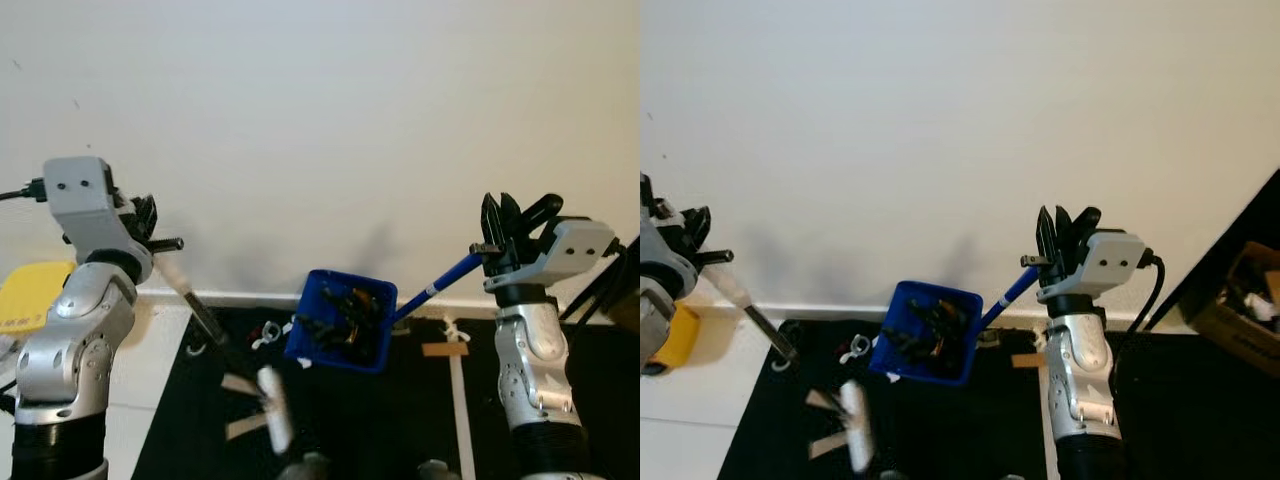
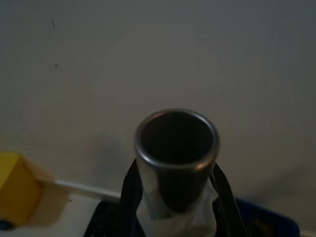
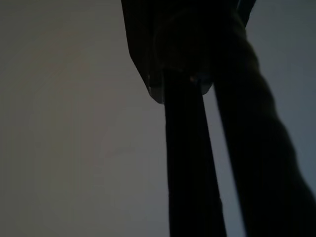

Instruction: Sweep floor

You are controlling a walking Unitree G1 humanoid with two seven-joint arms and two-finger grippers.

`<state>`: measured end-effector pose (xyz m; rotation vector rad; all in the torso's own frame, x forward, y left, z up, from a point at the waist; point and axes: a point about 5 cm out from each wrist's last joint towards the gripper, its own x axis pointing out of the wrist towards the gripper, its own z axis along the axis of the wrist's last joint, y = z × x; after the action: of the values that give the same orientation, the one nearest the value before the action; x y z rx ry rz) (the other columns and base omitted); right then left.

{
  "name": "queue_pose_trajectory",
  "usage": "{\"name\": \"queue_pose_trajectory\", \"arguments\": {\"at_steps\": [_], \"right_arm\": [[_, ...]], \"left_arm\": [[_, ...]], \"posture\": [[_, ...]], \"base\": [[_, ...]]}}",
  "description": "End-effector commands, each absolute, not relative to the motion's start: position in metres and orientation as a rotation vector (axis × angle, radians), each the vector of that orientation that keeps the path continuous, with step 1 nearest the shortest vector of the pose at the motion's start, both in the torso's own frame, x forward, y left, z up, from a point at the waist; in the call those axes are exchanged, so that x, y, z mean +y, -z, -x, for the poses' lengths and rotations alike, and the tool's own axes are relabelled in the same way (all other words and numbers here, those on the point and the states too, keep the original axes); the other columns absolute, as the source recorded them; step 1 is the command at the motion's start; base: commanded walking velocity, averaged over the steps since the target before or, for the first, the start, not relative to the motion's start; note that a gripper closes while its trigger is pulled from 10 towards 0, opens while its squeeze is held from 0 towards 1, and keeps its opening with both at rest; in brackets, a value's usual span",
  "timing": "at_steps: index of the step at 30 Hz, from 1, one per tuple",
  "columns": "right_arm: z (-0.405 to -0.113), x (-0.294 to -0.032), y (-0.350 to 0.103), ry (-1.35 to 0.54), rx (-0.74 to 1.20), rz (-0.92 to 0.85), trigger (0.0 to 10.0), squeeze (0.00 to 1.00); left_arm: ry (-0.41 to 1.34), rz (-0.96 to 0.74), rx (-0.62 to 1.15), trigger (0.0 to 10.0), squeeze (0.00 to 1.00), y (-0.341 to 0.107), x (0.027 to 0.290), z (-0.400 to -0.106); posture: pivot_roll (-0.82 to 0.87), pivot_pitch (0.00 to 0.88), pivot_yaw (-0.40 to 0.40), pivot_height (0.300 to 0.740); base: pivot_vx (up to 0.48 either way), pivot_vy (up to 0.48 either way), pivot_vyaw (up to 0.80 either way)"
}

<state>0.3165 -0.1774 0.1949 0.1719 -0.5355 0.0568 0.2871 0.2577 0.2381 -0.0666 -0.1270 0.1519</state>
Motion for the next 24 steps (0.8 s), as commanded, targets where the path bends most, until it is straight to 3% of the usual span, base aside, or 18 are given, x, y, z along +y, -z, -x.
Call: {"name": "queue_pose_trajectory", "arguments": {"at_steps": [1, 24], "right_arm": [[-0.309, -0.182, -0.223, -0.039, -0.675, -0.191, 10.0, 0.0], [-0.309, -0.174, -0.217, -0.061, -0.606, -0.216, 10.0, 0.0]], "left_arm": [[-0.197, 0.052, -0.168, 10.0, 0.0, -0.24, 0.264, -0.28], [-0.115, 0.005, -0.129, 10.0, 0.0, -0.217, 0.22, -0.292]], "posture": [[0.06, 0.113, 0.075, 0.74], [0.05, 0.101, 0.084, 0.74]], "base": [[0.0, 0.0, 0.0], [0.0, 0.0, 0.0]]}}
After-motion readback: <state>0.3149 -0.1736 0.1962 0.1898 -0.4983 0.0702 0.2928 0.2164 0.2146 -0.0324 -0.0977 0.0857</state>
